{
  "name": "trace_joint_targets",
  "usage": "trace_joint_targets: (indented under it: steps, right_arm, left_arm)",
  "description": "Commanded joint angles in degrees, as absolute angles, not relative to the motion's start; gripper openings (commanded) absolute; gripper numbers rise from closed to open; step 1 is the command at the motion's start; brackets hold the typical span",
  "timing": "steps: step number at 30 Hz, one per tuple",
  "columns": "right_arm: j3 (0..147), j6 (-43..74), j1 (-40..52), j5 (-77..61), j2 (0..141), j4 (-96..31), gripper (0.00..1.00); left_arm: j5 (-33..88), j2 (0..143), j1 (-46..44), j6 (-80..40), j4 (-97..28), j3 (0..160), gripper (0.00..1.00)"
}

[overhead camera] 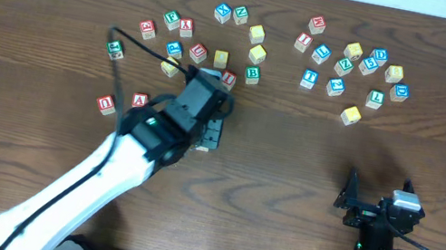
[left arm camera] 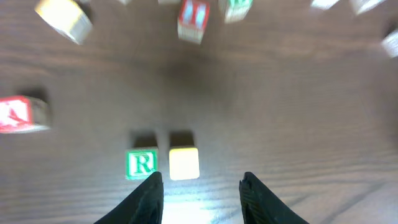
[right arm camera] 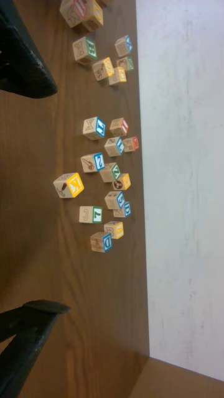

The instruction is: Spell out ROBOT

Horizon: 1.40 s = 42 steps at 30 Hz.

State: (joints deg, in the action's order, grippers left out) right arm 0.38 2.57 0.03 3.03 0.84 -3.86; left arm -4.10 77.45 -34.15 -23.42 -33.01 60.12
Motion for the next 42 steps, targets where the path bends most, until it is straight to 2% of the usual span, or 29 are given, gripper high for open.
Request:
trace_joint_targets:
  steps: [1, 6, 19, 36, 42]
  right_arm:
    - [0.32, 3.14, 0.03, 3.49, 0.49, -4.08, 0.99]
    - [0.30, 3.16, 0.03, 3.49, 0.49, -4.08, 0.99]
    - [0.30, 3.14, 0.03, 3.46, 0.49, -4.08, 0.99]
    - [0.32, 3.16, 0.03, 3.46, 0.49, -4.05, 0.99]
    - [0.32, 3.16, 0.03, 3.46, 0.49, -3.03, 0.99]
  left_arm:
    - [-8.99, 71.92, -33.91, -20.49, -33.12, 63.77, 0.40]
    - [-11.25, 68.66, -33.47, -18.24, -33.80, 70.08, 0.40]
    - [-11.22, 74.43, -26.26, -17.12, -39.48, 78.56, 0.40]
    - [-11.42, 75.24, -24.91, -14.98, -41.89, 78.94, 0.40]
    - [-16.62, 75.24, -23.88, -14.57, -41.87, 78.94, 0.40]
